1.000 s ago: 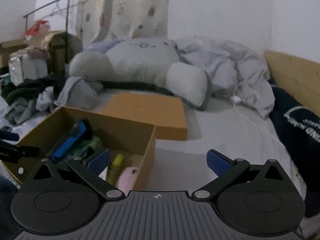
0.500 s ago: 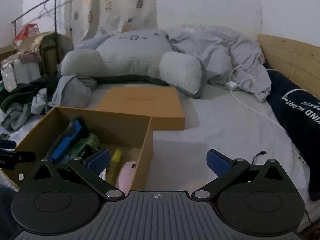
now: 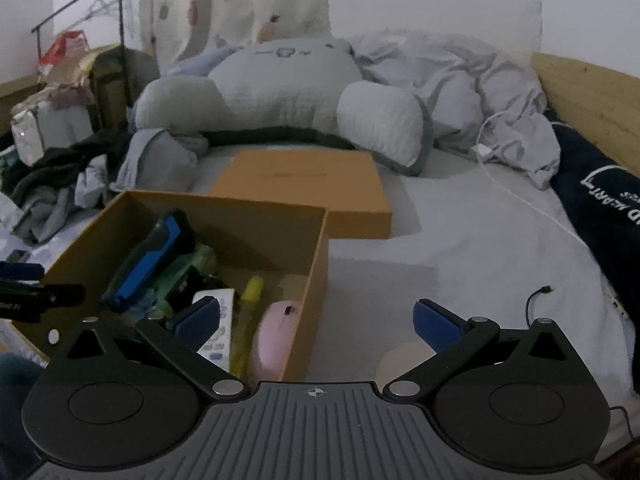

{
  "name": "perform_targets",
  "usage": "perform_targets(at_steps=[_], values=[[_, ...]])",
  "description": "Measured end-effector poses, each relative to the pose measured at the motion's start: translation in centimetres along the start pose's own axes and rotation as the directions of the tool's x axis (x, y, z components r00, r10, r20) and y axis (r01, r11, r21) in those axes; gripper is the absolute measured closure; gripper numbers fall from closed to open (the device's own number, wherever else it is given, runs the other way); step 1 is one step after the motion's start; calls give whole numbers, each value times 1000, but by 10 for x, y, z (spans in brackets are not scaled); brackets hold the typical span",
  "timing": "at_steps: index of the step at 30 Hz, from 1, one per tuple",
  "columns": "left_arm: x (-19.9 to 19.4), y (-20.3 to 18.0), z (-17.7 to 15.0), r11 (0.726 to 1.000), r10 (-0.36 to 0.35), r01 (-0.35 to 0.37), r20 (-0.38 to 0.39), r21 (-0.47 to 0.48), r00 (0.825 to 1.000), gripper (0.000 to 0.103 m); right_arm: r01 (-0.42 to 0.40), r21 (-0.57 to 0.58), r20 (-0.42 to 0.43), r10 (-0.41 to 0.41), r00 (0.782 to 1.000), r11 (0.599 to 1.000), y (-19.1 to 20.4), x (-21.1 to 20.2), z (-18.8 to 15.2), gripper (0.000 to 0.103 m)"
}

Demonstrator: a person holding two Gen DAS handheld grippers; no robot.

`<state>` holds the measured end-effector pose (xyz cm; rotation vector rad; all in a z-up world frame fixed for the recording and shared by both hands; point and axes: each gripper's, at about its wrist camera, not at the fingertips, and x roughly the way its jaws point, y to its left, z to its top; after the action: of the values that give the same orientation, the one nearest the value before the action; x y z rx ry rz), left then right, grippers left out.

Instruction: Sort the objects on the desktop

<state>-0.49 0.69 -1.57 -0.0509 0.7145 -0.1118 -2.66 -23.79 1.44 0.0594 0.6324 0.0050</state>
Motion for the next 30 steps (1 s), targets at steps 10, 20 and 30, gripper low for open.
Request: perform_targets(at_steps=[10, 20, 30], values=[[8, -7, 2, 1000, -15, 15, -16, 20, 1000, 0, -113, 78, -47, 117, 992, 991, -1, 6, 2, 0], [3, -3, 22, 999, -32, 32, -4, -32, 999, 0, -128, 133, -37, 134, 990, 983, -13, 7, 24, 0], [-14, 3, 90, 994, -79, 83, 55, -72, 995, 0, -143, 105, 58, 137, 989, 984, -25, -13, 104, 0]])
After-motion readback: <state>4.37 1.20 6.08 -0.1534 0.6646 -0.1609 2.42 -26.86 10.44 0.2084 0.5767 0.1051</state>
